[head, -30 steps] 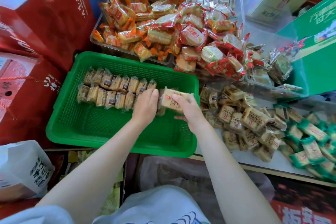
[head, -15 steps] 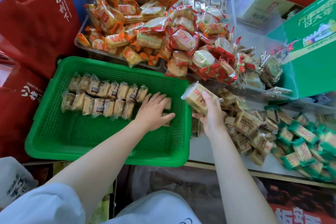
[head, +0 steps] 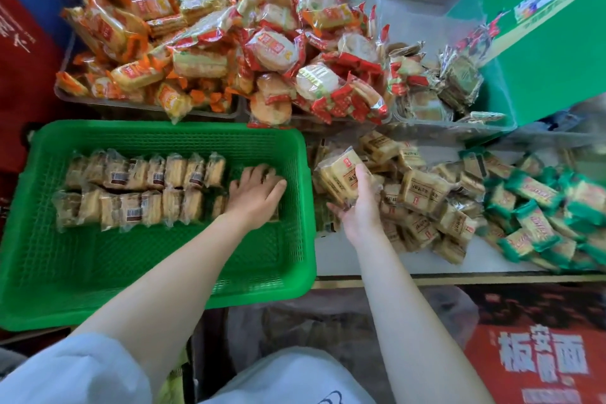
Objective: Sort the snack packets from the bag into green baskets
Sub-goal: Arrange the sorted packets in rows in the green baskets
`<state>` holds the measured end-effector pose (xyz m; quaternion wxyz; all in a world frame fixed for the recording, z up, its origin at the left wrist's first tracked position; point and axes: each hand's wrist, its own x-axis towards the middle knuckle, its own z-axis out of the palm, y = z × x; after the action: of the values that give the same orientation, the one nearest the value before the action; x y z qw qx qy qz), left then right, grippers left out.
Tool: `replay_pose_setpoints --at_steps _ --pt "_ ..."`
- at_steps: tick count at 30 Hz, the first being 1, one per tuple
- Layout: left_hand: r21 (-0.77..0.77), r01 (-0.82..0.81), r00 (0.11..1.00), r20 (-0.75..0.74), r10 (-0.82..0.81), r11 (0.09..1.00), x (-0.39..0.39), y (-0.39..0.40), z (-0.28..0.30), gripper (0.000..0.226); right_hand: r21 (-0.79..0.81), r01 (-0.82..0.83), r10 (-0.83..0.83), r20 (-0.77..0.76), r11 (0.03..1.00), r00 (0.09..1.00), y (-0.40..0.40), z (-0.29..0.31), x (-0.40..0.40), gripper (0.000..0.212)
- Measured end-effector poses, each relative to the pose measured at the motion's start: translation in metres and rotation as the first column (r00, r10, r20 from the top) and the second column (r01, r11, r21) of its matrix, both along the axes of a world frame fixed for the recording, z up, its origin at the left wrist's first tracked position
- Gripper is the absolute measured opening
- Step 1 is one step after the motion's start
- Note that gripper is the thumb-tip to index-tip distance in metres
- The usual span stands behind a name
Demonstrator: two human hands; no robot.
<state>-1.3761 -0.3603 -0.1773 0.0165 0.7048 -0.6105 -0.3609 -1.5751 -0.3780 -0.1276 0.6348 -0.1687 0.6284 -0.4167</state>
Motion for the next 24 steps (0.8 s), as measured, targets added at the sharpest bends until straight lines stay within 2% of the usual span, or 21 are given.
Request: replay_pose_setpoints --at_steps 5,11,14,20,24 --pt "0.036 0.043 0.992 0.113 -0.047 0.998 0.001 -0.002 0.001 0.06 0.017 -0.001 0.0 0.044 1.0 0.999 0.003 -0.005 -0.001 0.024" --pt "0.107 0.079 0.976 0.193 -0.098 0.991 0.001 -0.004 0.004 0.067 0.054 -0.003 0.001 0.031 0.999 1.0 0.009 -0.011 0.001 0.038" --pt "0.125 0.083 0.976 0.189 -0.106 0.989 0.004 -0.006 0.01 0.069 0.054 -0.004 0.002 0.031 0.999 1.0 0.012 -0.01 0.004 0.031" --pt "0.009 -0.049 0.997 0.051 0.048 0.999 0.015 0.003 0.012 0.063 0.04 0.026 -0.029 0.074 0.999 0.997 0.013 -0.002 0.004 0.027" --pt "-0.162 -0.055 0.993 0.093 0.07 0.985 0.023 0.007 0.007 0.039 -0.046 0.0 0.005 0.097 0.999 0.995 0.012 0.012 0.006 0.028"
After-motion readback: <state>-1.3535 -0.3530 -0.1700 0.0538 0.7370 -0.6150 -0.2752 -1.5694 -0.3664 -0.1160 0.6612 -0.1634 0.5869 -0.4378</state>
